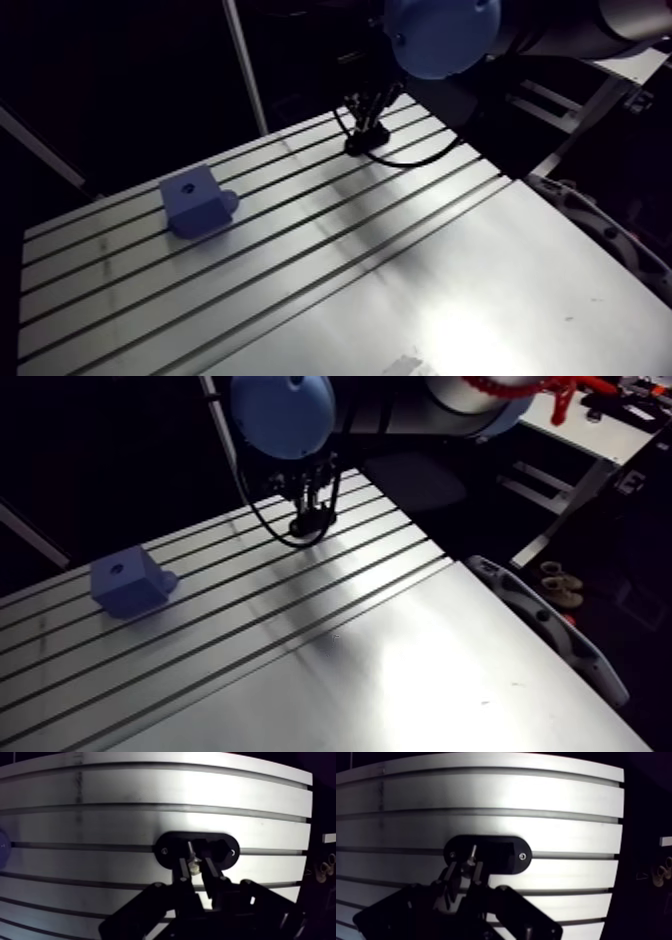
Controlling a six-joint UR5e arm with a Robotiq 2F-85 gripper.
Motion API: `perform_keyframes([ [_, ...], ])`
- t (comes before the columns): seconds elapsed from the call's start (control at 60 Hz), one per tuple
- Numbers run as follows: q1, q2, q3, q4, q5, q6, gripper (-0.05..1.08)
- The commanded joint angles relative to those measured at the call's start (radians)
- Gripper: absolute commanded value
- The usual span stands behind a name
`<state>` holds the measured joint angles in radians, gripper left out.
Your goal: Pick up the M10 bolt and insert it into the hex recess until seated.
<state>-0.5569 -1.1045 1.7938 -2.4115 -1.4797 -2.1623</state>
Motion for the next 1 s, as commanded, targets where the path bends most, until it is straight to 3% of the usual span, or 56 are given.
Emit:
perform_keyframes([
  [0.017,0.000,-0.016,-0.007,0.001,0.002,0.006,0.78],
  [0.4,0.001,-0.046,-0.039,0.031,0.009,0.008,0.83],
  [0.717,0.038,-0.098,-0.074,0.094,0.016,0.027,0.93],
  [0.883,0.044,-0.114,-0.131,0.209,0.008,0.079,0.94],
  [1.0,0.043,-0.118,-0.204,0.361,-0.005,0.093,0.94],
])
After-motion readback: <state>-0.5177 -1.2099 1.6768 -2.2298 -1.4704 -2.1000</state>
